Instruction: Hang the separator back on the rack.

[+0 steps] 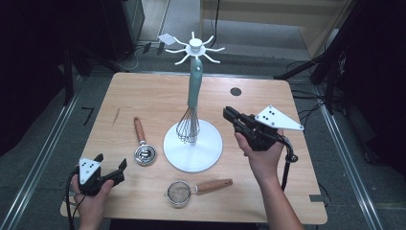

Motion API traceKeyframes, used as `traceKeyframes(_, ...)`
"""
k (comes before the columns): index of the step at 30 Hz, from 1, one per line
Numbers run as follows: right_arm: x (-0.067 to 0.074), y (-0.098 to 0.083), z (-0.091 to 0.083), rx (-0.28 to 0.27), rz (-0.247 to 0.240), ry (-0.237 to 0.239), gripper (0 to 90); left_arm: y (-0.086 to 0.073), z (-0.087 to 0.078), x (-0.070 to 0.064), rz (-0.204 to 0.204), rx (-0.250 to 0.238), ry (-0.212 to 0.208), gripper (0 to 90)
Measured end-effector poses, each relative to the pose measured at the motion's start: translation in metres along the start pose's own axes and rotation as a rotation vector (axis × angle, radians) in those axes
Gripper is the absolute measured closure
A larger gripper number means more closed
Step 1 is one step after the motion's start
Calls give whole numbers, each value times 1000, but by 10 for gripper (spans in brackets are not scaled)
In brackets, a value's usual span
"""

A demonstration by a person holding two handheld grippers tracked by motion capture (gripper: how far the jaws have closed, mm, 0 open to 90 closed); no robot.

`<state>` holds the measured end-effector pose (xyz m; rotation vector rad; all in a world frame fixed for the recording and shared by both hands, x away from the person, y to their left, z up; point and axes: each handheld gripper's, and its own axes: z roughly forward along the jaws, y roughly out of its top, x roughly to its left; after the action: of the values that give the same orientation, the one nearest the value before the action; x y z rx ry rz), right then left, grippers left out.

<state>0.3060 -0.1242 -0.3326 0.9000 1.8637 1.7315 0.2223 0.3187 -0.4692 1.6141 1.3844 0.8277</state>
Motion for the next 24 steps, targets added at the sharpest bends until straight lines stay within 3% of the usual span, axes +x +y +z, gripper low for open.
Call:
traceKeyframes(2,-2,-9,-4,15,5,-10,845,1,-1,-5,1,-1,-18,190)
traceKeyframes(6,-6,-30,-12,53,17,-23,837,0,-2,-17,35,9,-45,450)
traceKeyframes(9,-7,-45,-18,80,37,-32,837,-1,-2,-25,36,31,-80,578)
traceKeyframes(13,-6,-67,-24,122,57,-42,840,-2,-1,-31,8,71,-157,723)
traceKeyframes(14,-5,-72,-26,128,61,-44,843,-3,0,-33,16,79,-173,758)
traceKeyframes(18,-2,-92,-31,170,88,-46,856,-7,2,-43,75,113,-239,877)
traceKeyframes(22,7,-114,-38,212,136,-25,876,-6,4,-51,54,155,-315,900)
traceKeyframes(24,13,-128,-41,247,139,-17,882,-6,3,-56,73,163,-345,900)
